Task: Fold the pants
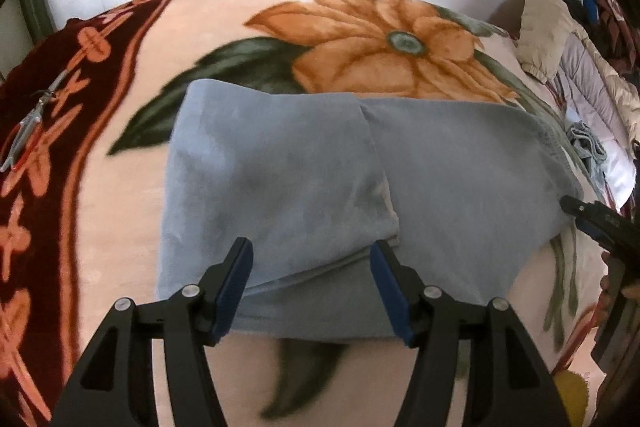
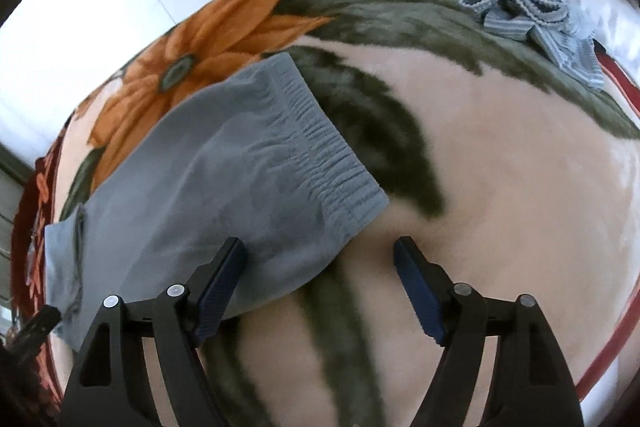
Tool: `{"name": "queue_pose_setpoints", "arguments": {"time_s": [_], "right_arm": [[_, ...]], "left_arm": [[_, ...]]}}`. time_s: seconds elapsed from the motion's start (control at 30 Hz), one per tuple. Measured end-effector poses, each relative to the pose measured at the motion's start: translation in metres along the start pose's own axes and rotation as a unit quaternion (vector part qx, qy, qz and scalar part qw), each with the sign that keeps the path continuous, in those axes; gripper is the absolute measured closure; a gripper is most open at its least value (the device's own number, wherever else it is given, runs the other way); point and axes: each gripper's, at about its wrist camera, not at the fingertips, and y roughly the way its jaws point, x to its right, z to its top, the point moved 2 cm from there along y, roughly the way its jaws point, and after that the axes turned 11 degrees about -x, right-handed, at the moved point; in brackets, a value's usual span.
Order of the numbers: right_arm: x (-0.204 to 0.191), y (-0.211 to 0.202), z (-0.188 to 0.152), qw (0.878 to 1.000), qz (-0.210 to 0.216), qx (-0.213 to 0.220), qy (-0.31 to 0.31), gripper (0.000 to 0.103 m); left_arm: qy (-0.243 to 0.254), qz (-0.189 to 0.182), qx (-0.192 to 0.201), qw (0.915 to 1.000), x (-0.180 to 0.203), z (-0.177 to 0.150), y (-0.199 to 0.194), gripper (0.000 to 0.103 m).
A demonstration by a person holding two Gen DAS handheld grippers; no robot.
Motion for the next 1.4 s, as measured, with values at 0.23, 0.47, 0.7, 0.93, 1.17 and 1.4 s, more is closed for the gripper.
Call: {"name": "queue_pose_setpoints", "arguments": {"time_s": [0.23,0.47,0.7,0.93,1.17,1.4], "right_arm": [[0.002,-0.011,0.008,1.000,0.010,0.004,0.026,0.060],[-0.012,-0.028,0.015,1.000,0.007,0.027,-0.004,0.086],[-0.073,-0.061,0.018,0.991,-0.009,0.078,-0.105,0.089],[-0.128,-0.075,0.009,0.980,0.010,0.094,-0.177,0.089],[-0.191,-0.070,-0.021,0.952,0.008,0.092,-0.292,0.089],[-0.241,-0.033,-0.060,0.924,0.019,0.067,-0.377,0.089]], "left_arm": [[-0.021,0.005,-0.001,0.9998,-0.019,-0.008,-0.011,0.039],[-0.042,0.014,0.001,0.9990,-0.043,-0.012,-0.022,0.039],[-0.062,0.013,0.007,0.9979,-0.063,-0.015,-0.032,0.039],[-0.066,0.018,0.016,0.9975,-0.073,-0.013,-0.042,0.039],[-0.073,0.018,0.020,0.9970,-0.084,-0.014,-0.044,0.039],[-0.082,0.011,0.014,0.9965,-0.092,-0.018,-0.036,0.039]]}}
